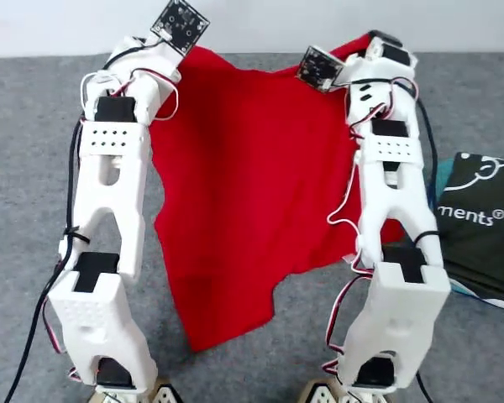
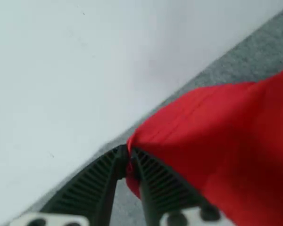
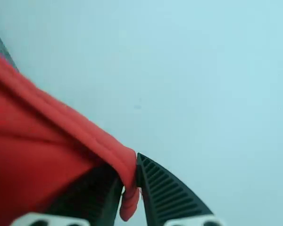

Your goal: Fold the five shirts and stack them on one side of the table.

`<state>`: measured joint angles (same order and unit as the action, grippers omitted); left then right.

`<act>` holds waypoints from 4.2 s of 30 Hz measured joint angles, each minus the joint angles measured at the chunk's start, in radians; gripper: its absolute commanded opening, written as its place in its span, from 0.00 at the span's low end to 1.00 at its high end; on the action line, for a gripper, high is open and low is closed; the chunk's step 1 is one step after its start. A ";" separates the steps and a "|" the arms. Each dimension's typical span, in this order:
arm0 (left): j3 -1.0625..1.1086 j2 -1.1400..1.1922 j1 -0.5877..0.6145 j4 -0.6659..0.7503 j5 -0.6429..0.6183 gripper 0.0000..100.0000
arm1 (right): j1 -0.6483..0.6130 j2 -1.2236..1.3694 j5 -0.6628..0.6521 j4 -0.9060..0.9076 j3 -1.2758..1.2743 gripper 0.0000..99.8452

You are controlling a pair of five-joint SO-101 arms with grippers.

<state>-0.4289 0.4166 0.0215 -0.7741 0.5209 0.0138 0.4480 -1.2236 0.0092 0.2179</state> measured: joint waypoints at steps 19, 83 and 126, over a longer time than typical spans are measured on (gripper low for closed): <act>-0.451 0.002 -0.043 -0.839 0.008 0.00 | 0.087 0.002 -0.129 0.430 -0.031 0.01; -1.204 -0.628 0.147 -0.741 0.442 0.01 | 0.265 -1.407 0.006 1.422 -0.025 0.01; -0.133 0.137 0.052 0.078 0.348 0.01 | 0.020 -0.239 -0.026 0.333 -0.264 0.01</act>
<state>-0.5623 0.5531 0.0736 -0.6958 0.8692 0.0338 0.2087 -1.2497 0.3422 -0.0460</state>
